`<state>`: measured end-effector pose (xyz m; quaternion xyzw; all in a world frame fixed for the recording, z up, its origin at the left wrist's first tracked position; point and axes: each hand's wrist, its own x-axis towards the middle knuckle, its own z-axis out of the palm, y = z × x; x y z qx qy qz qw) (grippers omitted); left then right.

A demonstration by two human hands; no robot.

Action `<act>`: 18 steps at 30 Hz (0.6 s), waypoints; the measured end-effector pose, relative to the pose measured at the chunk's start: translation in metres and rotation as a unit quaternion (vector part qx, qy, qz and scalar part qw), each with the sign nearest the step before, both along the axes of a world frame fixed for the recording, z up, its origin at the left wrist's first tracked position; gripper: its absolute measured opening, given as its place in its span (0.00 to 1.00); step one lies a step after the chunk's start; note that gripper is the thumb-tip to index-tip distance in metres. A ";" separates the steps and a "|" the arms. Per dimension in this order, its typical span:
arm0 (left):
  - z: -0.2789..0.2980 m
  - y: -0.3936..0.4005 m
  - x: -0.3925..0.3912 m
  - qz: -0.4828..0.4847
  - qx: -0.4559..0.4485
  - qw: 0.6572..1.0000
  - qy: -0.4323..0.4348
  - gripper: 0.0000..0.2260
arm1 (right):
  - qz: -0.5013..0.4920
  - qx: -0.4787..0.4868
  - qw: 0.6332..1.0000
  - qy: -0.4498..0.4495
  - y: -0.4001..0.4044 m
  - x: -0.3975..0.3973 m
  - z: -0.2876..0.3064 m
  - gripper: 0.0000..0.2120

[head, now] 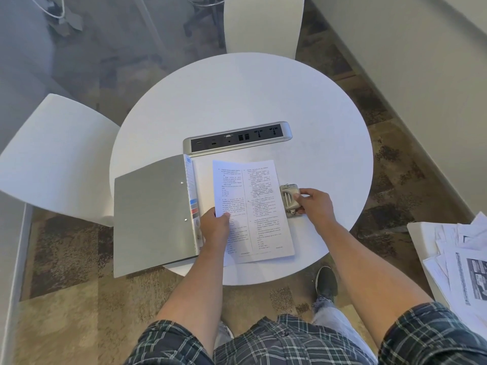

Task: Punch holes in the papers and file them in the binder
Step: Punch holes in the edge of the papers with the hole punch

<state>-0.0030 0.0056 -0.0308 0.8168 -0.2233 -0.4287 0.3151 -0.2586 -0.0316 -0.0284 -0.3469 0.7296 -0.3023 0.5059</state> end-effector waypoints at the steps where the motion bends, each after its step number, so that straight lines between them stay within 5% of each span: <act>1: 0.000 0.000 0.000 0.000 0.002 1.000 0.001 0.02 | 0.001 0.001 1.000 0.000 0.000 0.000 0.000 0.06; 18: -0.002 -0.003 -0.014 -0.038 -0.003 0.999 0.002 0.04 | 0.011 -0.006 1.000 0.007 0.001 0.000 0.002 0.05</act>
